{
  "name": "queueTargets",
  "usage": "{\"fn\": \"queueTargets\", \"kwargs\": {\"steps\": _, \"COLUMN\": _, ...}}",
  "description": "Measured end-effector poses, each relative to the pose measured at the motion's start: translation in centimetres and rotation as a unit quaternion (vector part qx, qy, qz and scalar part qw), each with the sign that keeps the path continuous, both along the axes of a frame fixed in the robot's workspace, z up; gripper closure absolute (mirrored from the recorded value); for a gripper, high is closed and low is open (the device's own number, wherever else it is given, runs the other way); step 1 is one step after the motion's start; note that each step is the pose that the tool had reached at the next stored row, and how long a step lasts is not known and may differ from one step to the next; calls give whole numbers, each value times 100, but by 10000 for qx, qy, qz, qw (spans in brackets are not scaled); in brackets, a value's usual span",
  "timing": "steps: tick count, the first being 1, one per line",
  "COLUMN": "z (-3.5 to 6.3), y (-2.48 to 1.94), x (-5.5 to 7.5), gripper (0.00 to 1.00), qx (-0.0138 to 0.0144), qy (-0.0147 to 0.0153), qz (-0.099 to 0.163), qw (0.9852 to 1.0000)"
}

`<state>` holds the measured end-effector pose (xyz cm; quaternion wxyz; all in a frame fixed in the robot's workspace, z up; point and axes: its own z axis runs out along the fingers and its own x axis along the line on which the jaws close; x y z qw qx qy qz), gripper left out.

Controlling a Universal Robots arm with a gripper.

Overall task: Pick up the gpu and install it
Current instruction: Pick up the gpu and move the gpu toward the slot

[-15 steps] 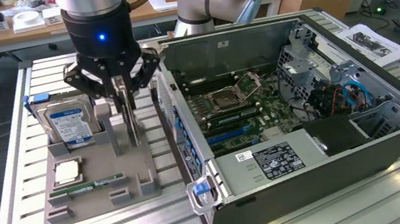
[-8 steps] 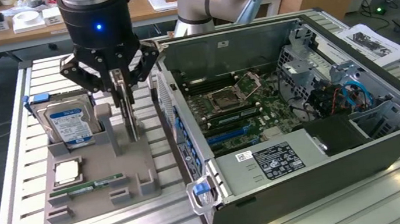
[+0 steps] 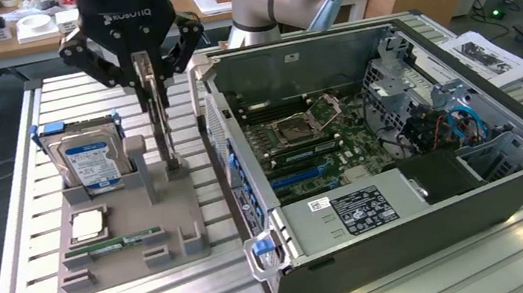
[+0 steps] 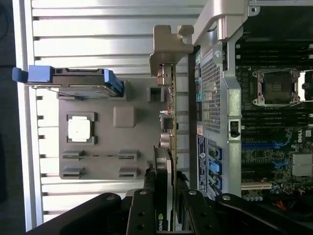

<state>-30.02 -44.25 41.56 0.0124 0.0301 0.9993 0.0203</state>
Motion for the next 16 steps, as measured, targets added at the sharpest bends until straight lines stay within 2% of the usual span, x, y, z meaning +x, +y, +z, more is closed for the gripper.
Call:
{"fn": "queueTargets", "kwargs": {"steps": 5, "z": 118, "y": 0, "x": 0, "gripper": 73, "qx": 0, "qy": 0, "qz": 0, "qw": 10000}}
{"fn": "queueTargets", "kwargs": {"steps": 16, "z": 124, "y": 0, "x": 16, "gripper": 73, "qx": 0, "qy": 0, "qz": 1, "qw": 10000}}
